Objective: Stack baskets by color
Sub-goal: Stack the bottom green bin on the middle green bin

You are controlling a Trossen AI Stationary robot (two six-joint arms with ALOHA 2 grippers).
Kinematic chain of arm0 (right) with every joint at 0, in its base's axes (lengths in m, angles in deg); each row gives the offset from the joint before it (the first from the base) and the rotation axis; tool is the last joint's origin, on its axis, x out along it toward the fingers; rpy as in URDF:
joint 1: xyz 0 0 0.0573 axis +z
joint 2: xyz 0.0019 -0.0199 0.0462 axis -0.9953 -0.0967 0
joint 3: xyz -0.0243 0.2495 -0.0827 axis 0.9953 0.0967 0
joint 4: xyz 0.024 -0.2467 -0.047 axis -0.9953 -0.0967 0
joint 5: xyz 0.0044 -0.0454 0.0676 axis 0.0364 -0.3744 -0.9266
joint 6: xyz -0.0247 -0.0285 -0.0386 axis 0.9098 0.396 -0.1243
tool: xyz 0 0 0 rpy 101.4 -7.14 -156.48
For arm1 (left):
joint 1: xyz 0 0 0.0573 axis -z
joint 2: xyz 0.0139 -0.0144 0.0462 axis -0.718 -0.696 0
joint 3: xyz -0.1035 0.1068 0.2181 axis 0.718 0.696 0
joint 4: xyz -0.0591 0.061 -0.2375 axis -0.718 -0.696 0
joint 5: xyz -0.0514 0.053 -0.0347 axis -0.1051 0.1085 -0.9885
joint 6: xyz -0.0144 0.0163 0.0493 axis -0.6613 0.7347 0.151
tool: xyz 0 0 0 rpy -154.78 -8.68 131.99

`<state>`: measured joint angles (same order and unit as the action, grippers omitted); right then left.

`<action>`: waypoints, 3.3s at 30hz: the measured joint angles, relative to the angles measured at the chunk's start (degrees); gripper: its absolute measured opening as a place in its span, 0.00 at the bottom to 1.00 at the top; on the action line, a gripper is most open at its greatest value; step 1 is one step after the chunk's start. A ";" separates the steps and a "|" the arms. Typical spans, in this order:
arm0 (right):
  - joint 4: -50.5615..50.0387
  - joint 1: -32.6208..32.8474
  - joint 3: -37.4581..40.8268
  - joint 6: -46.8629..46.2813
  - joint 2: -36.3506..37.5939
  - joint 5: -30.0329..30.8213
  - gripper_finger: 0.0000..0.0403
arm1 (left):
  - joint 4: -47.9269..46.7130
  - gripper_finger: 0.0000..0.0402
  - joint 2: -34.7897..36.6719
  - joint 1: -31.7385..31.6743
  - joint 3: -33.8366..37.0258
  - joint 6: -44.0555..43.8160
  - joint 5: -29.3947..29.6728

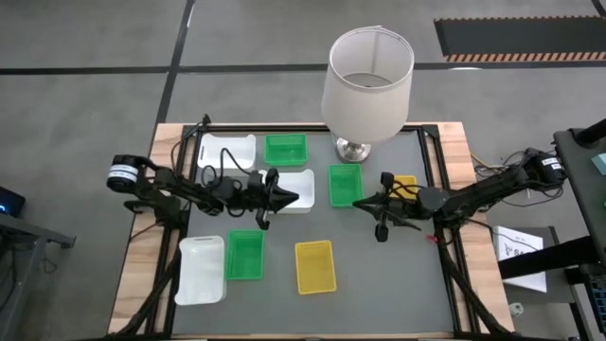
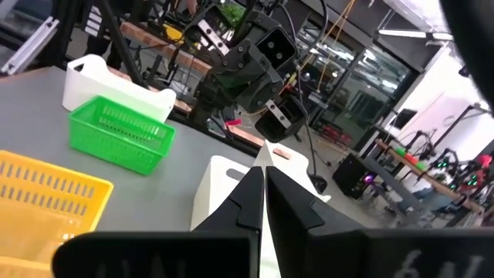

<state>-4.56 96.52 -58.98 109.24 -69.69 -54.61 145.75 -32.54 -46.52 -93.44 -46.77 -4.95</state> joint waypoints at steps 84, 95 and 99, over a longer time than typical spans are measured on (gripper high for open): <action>-5.44 0.00 -1.07 -5.25 -0.09 0.44 0.19 | -110.75 0.00 4.42 28.92 -42.94 -20.02 5.39; -5.37 0.00 -1.07 -5.73 -0.09 0.43 0.20 | -126.27 0.00 3.86 34.51 -42.40 -30.49 2.82; -5.35 0.00 -1.07 -6.56 -0.09 0.42 0.22 | -126.92 0.00 3.84 35.20 -42.37 -25.74 -0.23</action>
<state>-9.91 96.52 -60.05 102.68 -69.78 -54.18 18.83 -28.70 -11.32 -135.81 -72.52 -5.18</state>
